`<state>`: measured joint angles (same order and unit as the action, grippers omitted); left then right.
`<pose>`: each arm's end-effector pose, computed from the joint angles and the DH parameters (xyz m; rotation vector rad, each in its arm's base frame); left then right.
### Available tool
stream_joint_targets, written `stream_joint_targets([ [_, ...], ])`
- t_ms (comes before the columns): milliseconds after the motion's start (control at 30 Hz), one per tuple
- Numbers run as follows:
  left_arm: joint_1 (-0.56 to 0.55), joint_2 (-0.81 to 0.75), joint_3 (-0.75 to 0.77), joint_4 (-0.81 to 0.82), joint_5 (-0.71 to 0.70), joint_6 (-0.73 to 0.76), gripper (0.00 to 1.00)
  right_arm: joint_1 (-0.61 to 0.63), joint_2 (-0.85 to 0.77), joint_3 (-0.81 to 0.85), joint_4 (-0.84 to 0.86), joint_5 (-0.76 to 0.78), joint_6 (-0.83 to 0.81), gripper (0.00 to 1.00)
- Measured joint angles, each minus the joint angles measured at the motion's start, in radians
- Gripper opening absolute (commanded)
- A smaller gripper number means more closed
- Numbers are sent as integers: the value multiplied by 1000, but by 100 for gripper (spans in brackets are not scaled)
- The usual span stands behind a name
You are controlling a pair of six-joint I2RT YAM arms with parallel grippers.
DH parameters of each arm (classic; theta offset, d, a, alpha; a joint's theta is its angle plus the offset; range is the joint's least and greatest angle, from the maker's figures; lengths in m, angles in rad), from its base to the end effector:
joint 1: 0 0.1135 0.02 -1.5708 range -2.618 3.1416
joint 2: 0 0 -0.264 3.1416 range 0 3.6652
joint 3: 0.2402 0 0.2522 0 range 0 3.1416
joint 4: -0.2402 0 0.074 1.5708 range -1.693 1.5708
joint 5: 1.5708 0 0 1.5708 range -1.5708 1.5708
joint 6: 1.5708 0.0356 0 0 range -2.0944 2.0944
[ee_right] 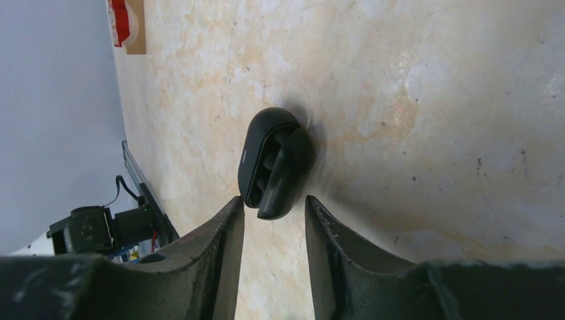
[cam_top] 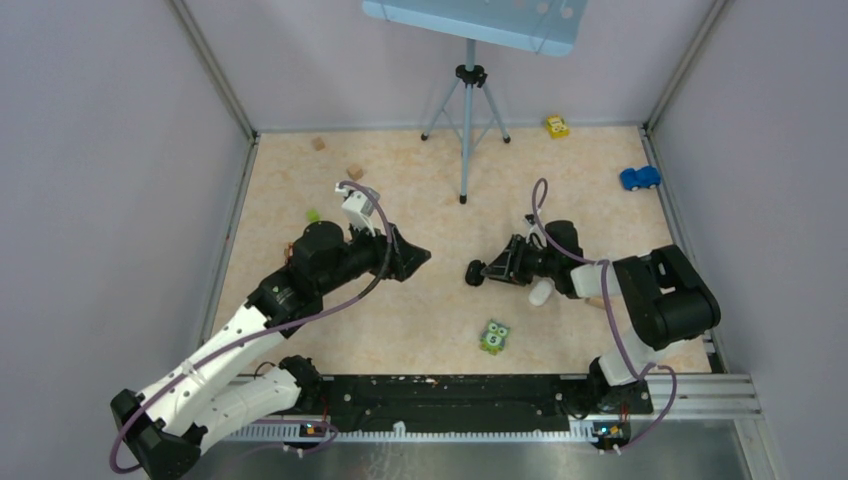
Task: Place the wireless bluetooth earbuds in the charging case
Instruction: Place the charging case with the earbuds at the center of the board.
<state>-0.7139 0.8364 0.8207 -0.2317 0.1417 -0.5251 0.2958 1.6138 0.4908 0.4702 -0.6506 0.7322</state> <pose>0.1440 -0.1314 0.3388 0.2884 1.9128 -0.9850 0.2547 0.1001 0.1203 0.1260 2.3726 1.2578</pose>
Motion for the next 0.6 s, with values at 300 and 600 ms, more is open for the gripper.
stream_joint_targets([
  [300, 0, 11, -21, 9, 13, -4, 75, 16, 16, 0, -17, 15, -7, 16],
  [600, 0, 33, -32, 22, 35, -8, 74, 18, 33, 3, -37, 38, -26, 15],
])
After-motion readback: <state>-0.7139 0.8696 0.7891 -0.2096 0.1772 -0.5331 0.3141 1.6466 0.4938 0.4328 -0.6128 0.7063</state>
